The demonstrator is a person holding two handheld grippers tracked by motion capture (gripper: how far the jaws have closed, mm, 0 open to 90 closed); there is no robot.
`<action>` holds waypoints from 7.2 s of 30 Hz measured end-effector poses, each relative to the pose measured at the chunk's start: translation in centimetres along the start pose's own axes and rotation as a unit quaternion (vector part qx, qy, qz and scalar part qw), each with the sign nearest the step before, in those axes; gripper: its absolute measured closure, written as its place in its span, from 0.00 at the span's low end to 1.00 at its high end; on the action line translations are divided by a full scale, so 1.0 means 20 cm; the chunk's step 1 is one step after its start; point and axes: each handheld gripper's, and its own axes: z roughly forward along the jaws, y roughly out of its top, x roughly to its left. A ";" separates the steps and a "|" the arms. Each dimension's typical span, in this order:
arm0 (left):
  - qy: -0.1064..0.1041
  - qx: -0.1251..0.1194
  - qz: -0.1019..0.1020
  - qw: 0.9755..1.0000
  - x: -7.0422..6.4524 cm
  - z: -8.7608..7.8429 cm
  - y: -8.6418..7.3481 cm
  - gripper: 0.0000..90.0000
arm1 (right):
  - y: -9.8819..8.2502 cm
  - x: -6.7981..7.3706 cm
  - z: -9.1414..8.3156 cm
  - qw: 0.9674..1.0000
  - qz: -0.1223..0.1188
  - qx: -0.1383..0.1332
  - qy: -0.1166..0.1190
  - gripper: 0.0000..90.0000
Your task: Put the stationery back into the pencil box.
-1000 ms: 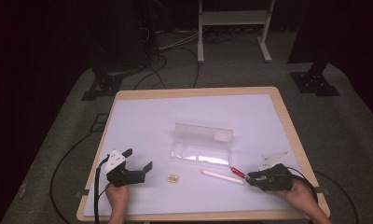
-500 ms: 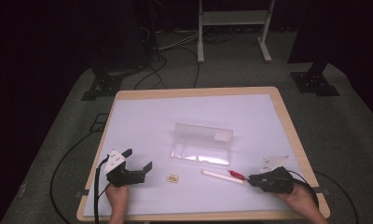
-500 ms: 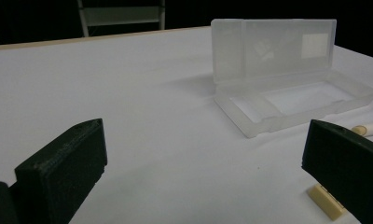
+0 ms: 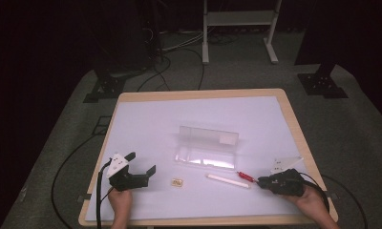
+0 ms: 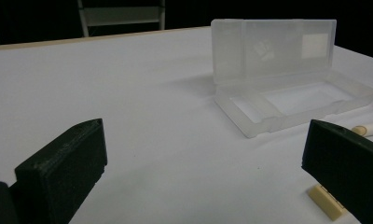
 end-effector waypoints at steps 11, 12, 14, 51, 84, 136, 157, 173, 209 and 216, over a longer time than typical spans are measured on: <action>0.000 0.000 0.000 1.000 0.00 0.00 0.00 0.00 | 0.14 -0.03 -0.04 1.000 -0.028 -0.010 -0.003 0.88; 0.000 0.001 0.000 1.000 0.00 0.00 0.00 0.00 | 0.14 -0.03 -0.04 1.000 -0.028 -0.010 -0.003 0.88; 0.000 0.000 0.001 1.000 0.00 0.00 0.00 0.00 | 0.17 -0.04 -0.04 0.999 -0.030 -0.011 0.000 0.88; -0.002 -0.001 -0.002 1.000 0.00 0.00 0.00 0.00 | 0.63 -0.05 0.08 0.995 -0.099 -0.006 0.025 0.88; -0.005 -0.005 -0.008 1.000 0.01 0.00 0.00 0.00 | 0.77 -0.05 0.31 0.992 -0.121 0.023 0.033 0.88; -0.007 -0.007 -0.008 1.000 0.01 0.00 0.00 0.00 | 0.79 -0.10 0.57 0.991 -0.108 0.068 0.047 0.87; -0.009 -0.006 -0.010 1.000 0.02 0.00 0.00 0.00 | 0.76 -0.10 0.51 0.992 -0.107 0.060 0.042 0.81; -0.005 -0.001 -0.006 1.000 0.01 0.01 0.00 0.00 | 0.66 -0.08 0.37 0.994 -0.082 0.027 0.065 0.68; -0.002 0.003 -0.005 1.000 0.00 0.01 0.00 0.00 | 0.53 0.10 0.25 0.992 -0.095 0.007 0.077 0.60; -0.003 0.000 -0.006 1.000 0.01 0.01 0.00 0.00 | 0.51 0.13 0.26 0.991 -0.103 0.007 0.082 0.60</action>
